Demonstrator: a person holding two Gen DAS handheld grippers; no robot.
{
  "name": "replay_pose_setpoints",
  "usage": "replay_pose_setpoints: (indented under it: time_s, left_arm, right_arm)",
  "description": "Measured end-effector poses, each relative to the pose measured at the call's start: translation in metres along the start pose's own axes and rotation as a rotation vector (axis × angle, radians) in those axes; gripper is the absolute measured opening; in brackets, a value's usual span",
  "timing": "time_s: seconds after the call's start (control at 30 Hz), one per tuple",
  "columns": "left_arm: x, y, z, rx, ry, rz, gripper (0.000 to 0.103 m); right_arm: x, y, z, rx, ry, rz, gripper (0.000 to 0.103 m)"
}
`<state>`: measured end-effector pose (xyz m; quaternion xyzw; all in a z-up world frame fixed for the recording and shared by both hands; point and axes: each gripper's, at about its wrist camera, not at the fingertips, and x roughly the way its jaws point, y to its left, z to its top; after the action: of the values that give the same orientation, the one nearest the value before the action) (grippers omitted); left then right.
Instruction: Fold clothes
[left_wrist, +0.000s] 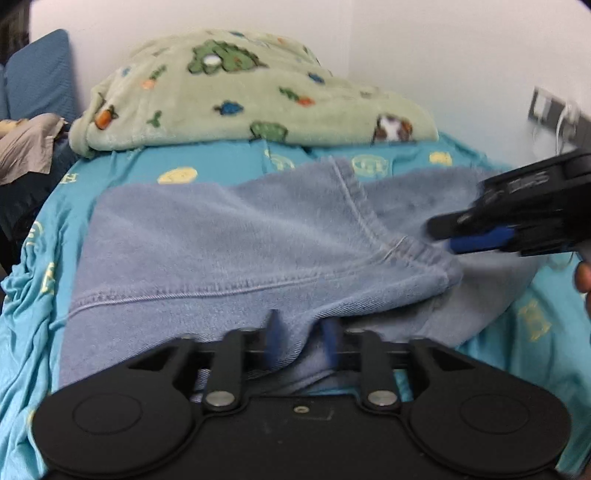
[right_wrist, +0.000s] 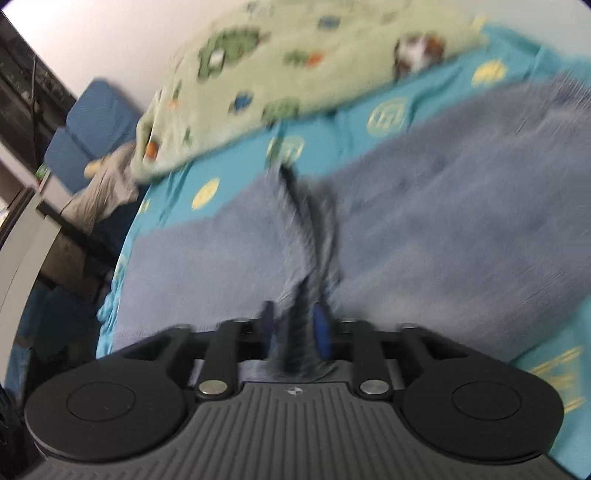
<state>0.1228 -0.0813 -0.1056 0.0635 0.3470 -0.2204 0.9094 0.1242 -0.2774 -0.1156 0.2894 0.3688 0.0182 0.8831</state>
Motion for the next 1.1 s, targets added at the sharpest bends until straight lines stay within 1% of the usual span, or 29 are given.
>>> replay_pose_setpoints:
  time_s: [0.03,0.07,0.1,0.13,0.17,0.2,0.23,0.3,0.33,0.37,0.4,0.47,0.5,0.53,0.6,0.67,0.77,0.8,0.87,0.9,0.93,1.0,1.03,1.1]
  left_arm:
    - [-0.006,0.002,0.003,-0.016,-0.031,-0.029,0.044]
    - [-0.011,0.004,0.007,-0.038,-0.064,-0.064,0.045]
    - [-0.014,0.005,0.010,-0.060,-0.091,-0.087,0.047]
    - [-0.015,0.006,0.014,-0.079,-0.112,-0.099,0.051]
    - [-0.015,0.006,0.017,-0.090,-0.129,-0.105,0.052]
    - [-0.013,0.004,0.018,-0.087,-0.139,-0.101,0.052]
    - [-0.008,0.002,0.019,-0.077,-0.140,-0.090,0.052]
    - [0.005,-0.001,0.017,-0.066,-0.119,-0.049,0.052]
    - [0.012,0.000,0.016,-0.070,-0.096,-0.024,0.052]
    - [0.021,0.001,0.014,-0.075,-0.067,-0.003,0.052]
    - [0.029,0.002,0.011,-0.078,-0.037,0.016,0.052]
    - [0.043,0.003,0.007,-0.077,0.012,0.039,0.052]
    - [0.047,0.004,0.004,-0.077,0.021,0.043,0.052]
    - [0.050,0.004,0.002,-0.076,0.027,0.047,0.053]
    - [0.053,0.001,0.001,-0.072,0.026,0.054,0.056]
    - [0.054,-0.002,0.002,-0.062,0.021,0.057,0.057]
    - [0.053,-0.004,0.002,-0.049,0.015,0.062,0.057]
    - [0.053,-0.004,0.002,-0.048,0.014,0.063,0.057]
    - [0.052,-0.004,0.003,-0.049,0.012,0.063,0.057]
    - [0.051,-0.004,0.005,-0.040,0.012,0.058,0.057]
    - [0.050,-0.004,0.008,-0.020,0.011,0.050,0.055]
    - [0.043,-0.003,0.016,0.004,0.004,0.062,0.054]
    - [0.037,-0.001,0.020,0.008,0.003,0.072,0.054]
    - [0.019,0.004,0.028,0.002,0.010,0.085,0.054]
  right_arm:
    - [-0.012,-0.006,0.006,0.017,-0.032,-0.005,0.037]
    - [-0.024,-0.012,0.012,0.034,-0.065,-0.011,0.038]
    - [-0.037,-0.024,0.020,0.077,-0.097,-0.025,0.042]
    - [-0.050,-0.037,0.028,0.119,-0.129,-0.038,0.046]
    - [-0.062,-0.052,0.036,0.157,-0.162,-0.059,0.048]
    - [-0.073,-0.068,0.043,0.191,-0.193,-0.082,0.054]
    - [-0.083,-0.085,0.049,0.230,-0.221,-0.124,0.062]
    - [-0.099,-0.121,0.057,0.309,-0.278,-0.211,0.073]
    - [-0.103,-0.139,0.059,0.347,-0.303,-0.240,0.076]
    - [-0.106,-0.158,0.060,0.386,-0.327,-0.268,0.077]
    - [-0.104,-0.174,0.059,0.423,-0.331,-0.280,0.078]
    - [-0.097,-0.204,0.057,0.488,-0.323,-0.295,0.078]
    - [-0.092,-0.215,0.055,0.505,-0.319,-0.292,0.078]
    - [-0.087,-0.225,0.054,0.521,-0.315,-0.290,0.079]
    - [-0.077,-0.238,0.052,0.552,-0.300,-0.254,0.079]
    - [-0.065,-0.248,0.053,0.571,-0.293,-0.223,0.079]
    - [-0.048,-0.250,0.060,0.520,-0.331,-0.212,0.080]
    - [-0.045,-0.248,0.062,0.504,-0.346,-0.210,0.078]
    - [-0.045,-0.241,0.067,0.470,-0.383,-0.249,0.061]
    - [-0.049,-0.235,0.069,0.439,-0.396,-0.271,0.047]
    - [-0.051,-0.229,0.073,0.398,-0.405,-0.280,0.041]
    - [-0.058,-0.214,0.078,0.292,-0.439,-0.288,0.035]
    - [-0.060,-0.209,0.078,0.271,-0.461,-0.289,0.034]
    - [-0.064,-0.204,0.078,0.284,-0.471,-0.298,0.033]
